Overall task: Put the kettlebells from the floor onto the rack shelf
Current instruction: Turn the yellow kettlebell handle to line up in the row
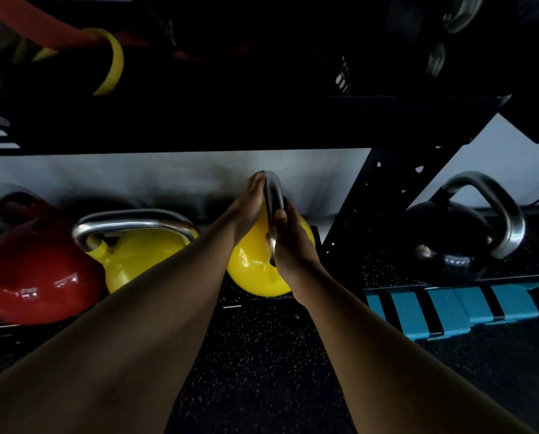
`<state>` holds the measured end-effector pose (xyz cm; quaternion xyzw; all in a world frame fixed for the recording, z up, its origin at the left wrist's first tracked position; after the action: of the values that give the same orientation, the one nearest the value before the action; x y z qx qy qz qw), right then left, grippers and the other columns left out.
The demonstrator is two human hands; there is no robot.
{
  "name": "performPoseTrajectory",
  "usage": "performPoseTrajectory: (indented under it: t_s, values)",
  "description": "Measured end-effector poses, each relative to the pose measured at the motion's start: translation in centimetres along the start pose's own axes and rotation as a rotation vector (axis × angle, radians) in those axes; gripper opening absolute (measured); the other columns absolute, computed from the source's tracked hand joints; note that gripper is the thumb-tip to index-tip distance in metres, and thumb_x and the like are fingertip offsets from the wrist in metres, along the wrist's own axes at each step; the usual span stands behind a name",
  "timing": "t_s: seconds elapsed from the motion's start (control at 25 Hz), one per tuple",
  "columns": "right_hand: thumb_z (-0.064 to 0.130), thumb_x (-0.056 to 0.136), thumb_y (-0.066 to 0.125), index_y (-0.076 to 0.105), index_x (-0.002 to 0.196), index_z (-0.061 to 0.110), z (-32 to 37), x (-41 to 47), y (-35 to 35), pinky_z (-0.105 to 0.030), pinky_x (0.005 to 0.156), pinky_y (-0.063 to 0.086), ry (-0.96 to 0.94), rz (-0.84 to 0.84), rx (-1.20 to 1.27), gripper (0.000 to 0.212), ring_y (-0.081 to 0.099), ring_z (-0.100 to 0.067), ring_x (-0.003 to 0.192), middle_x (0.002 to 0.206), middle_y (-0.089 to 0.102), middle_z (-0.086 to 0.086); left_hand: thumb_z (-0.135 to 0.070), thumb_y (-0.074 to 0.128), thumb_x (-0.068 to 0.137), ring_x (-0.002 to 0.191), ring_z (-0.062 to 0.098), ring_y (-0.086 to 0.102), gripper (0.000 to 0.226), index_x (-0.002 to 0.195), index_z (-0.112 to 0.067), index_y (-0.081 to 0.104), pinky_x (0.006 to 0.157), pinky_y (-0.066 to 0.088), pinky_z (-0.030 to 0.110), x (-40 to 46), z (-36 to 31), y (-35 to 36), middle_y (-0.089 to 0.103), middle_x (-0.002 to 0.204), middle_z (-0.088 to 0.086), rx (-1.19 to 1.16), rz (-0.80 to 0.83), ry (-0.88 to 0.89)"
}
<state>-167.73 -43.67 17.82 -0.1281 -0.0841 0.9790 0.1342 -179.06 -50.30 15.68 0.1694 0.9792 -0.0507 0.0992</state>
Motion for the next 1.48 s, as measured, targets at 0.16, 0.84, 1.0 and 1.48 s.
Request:
performPoseTrajectory:
  t_s: [0.16, 0.84, 1.0, 1.48]
  values:
    - [0.043, 0.103, 0.026, 0.025, 0.150, 0.042, 0.0, 0.0, -0.1, -0.034, 0.078, 0.051, -0.001, 0.024, 0.011, 0.047, 0.059, -0.008, 0.090, 0.109, 0.060, 0.006, -0.030, 0.018, 0.107, 0.151, 0.018, 0.016, 0.052, 0.154, -0.008, 0.020, 0.123, 0.012, 0.031, -0.3, -0.1, 0.2, 0.018, 0.164, 0.009, 0.095, -0.017, 0.010]
    - [0.035, 0.097, 0.047, 0.054, 0.128, 0.019, 8.5, -0.9, 5.1, -0.047, 0.099, 0.037, -0.579, 0.157, -1.033, 0.036, 0.041, -0.038, 0.120, 0.125, 0.049, -0.015, -0.052, 0.038, 0.095, 0.126, 0.034, 0.050, 0.048, 0.129, -0.023, 0.056, 0.106, 0.037, 0.047, -13.2, -3.8, -18.5, 0.054, 0.138, 0.007, 1.222, -0.278, 0.118]
    - [0.040, 0.097, 0.049, 0.055, 0.128, 0.018, 8.3, -0.5, 12.7, -0.047, 0.097, 0.040, -0.552, 0.187, -1.016, 0.039, 0.044, -0.037, 0.119, 0.125, 0.050, -0.015, -0.064, 0.024, 0.087, 0.129, 0.035, 0.046, 0.069, 0.133, -0.021, 0.050, 0.103, 0.043, 0.048, -14.2, -0.8, -24.4, 0.049, 0.140, 0.012, 1.123, -0.260, 0.038]
    - [0.063, 0.091, 0.042, 0.044, 0.128, 0.024, 5.0, 0.7, 17.2, -0.038, 0.086, 0.040, -0.348, 0.194, -0.918, 0.053, 0.047, -0.036, 0.119, 0.130, 0.050, -0.018, -0.080, 0.017, 0.083, 0.130, 0.043, 0.048, 0.078, 0.147, -0.035, 0.016, 0.094, 0.050, 0.053, -14.6, 4.4, -22.6, 0.022, 0.158, 0.011, 0.631, -0.449, 0.038]
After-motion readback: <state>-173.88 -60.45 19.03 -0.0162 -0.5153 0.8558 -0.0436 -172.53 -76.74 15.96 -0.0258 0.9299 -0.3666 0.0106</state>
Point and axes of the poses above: each hand's wrist, its own x-axis towards the middle knuckle, its own y-axis out of the palm, z = x × y, the point moved 4 cm from there along x, towards the middle knuckle
